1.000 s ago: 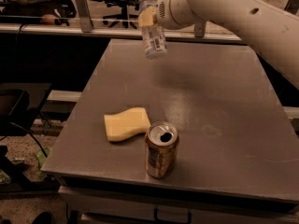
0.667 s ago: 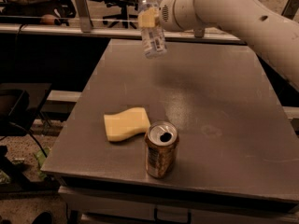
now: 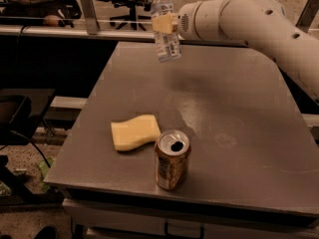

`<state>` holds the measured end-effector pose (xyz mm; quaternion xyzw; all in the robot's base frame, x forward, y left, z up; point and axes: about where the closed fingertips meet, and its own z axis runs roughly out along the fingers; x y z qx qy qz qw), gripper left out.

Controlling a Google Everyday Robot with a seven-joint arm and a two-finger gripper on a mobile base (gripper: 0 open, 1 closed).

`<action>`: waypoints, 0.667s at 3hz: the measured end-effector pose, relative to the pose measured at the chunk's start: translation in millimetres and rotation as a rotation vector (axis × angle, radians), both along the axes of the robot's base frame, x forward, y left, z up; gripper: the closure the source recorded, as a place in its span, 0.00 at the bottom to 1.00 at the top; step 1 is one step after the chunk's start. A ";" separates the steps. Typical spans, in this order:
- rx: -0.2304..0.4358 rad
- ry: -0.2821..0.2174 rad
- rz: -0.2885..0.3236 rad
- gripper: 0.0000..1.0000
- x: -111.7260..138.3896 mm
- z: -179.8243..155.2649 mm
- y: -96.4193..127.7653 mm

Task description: Place blue plastic bottle upright

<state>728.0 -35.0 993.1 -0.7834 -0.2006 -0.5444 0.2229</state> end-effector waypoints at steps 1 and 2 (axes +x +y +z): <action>0.000 0.000 0.000 1.00 0.0 0.0 0.0; 0.067 -0.053 -0.043 1.00 -2.4 -7.0 -8.3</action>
Offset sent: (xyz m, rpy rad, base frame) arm -0.0015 -0.0257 -0.0093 0.1740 -0.1138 -0.1128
